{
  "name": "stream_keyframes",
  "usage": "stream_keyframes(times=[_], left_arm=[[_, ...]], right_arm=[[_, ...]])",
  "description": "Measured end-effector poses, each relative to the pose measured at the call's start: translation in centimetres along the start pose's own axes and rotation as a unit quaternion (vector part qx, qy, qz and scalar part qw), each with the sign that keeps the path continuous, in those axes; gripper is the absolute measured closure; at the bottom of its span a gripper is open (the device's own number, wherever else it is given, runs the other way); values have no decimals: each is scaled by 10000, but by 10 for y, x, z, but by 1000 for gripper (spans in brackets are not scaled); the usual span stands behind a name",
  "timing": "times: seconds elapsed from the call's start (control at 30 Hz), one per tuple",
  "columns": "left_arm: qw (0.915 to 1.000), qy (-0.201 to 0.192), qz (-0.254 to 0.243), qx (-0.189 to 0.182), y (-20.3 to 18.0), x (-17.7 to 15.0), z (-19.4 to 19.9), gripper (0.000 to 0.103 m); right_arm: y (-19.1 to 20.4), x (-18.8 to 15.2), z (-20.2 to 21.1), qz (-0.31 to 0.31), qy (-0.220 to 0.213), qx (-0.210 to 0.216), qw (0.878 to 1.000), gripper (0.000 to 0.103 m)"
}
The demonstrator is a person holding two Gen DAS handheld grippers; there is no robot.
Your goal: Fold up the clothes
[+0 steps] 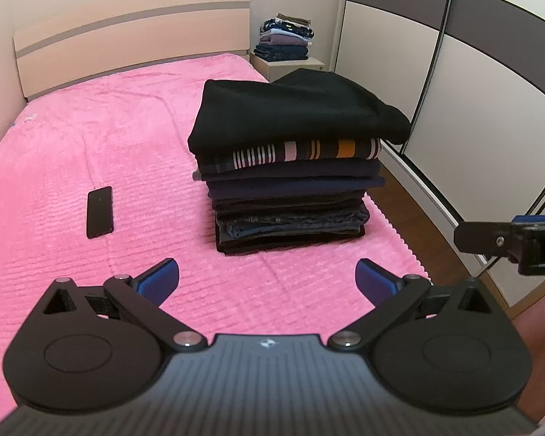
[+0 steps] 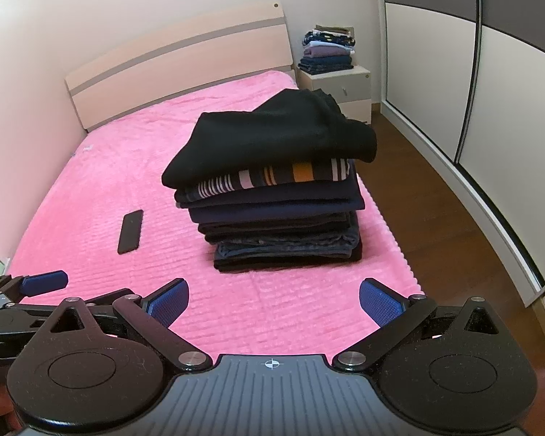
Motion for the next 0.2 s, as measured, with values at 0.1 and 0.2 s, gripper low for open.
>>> stream_keyframes(times=[0.1,0.2], left_arm=[[10000,-25,-5,4,-1,2,-1,1],[10000,-38,-25,-25,-1,1,0,1]], right_arm=[[0,0,-1,10,-7,9,10000,1],[0,0,-2,0,8,15,10000,1]])
Point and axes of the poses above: each gripper's, at about its wrist camera, not at the fingertips, and z roughly against the way its jaws point, y to its left, x to its top, the point moved 5 cm from there along -z, roughly the way its jaws point, and after that the axes turned 2 degrees about -z, right-handed, at the moved point
